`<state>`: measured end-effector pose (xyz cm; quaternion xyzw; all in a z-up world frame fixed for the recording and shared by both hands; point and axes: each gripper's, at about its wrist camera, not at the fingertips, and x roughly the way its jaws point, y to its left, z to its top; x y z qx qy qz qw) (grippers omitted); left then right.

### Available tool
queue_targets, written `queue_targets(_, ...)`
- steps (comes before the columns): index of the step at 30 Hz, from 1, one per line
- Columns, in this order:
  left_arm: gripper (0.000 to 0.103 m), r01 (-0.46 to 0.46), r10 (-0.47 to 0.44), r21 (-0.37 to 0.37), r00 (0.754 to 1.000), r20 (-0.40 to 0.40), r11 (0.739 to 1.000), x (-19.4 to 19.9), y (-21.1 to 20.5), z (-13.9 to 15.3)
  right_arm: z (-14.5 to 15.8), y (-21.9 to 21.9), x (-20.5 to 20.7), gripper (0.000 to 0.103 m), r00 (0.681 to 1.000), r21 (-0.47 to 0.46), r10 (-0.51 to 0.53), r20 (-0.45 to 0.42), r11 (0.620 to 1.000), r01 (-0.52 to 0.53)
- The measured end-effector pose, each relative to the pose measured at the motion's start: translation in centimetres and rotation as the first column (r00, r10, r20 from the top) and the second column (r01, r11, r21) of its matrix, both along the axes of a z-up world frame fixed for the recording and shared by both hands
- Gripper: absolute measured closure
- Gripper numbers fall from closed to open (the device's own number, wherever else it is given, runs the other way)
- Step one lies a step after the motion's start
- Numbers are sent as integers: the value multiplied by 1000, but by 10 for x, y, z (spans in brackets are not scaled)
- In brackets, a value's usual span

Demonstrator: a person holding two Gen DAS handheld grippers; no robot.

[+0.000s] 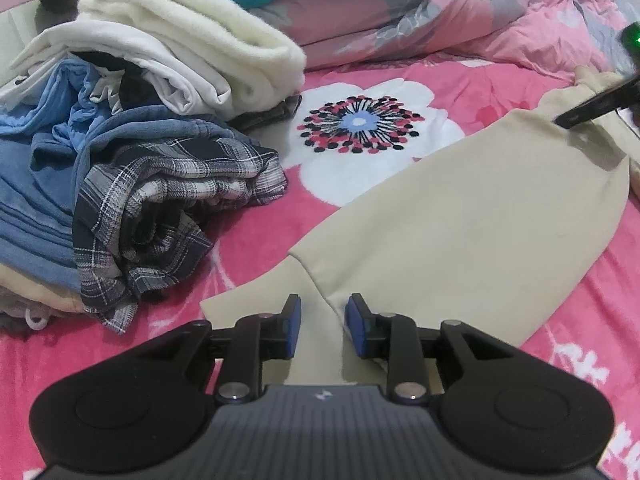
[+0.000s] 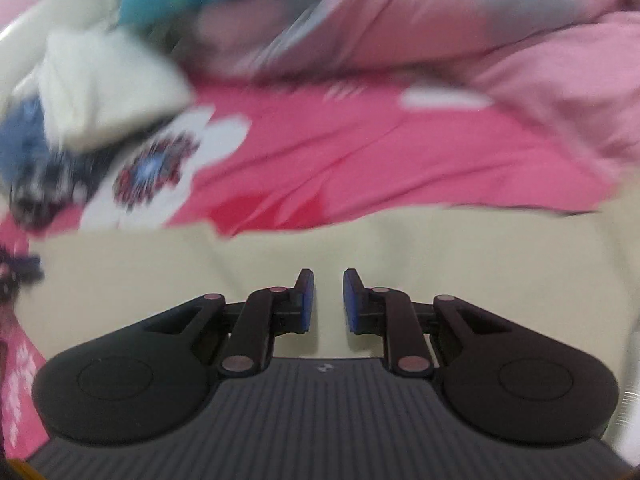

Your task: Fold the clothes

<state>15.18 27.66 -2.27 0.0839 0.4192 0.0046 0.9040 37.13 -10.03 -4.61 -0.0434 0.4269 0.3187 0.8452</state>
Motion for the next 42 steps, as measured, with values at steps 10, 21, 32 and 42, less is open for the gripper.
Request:
queue_targets(10, 58, -28, 28, 16, 1000, 5, 999, -1, 1, 4, 12, -8, 45, 90, 924, 181, -378, 62, 915, 362)
queue_targets(21, 37, -67, 86, -116, 982, 168, 991, -37, -14, 85, 202, -303, -197, 87, 839, 607, -515, 175, 727, 320)
queue_targets(32, 13, 338, -239, -272, 910, 339, 901, -82, -220, 110, 188, -350, -382, 84, 801, 496, -540, 258, 785, 370)
queue_targets(42, 14, 373, -347, -274, 927, 140, 887, -92, -350, -3, 20, -262, -360, 84, 894, 218, -440, 78, 883, 416)
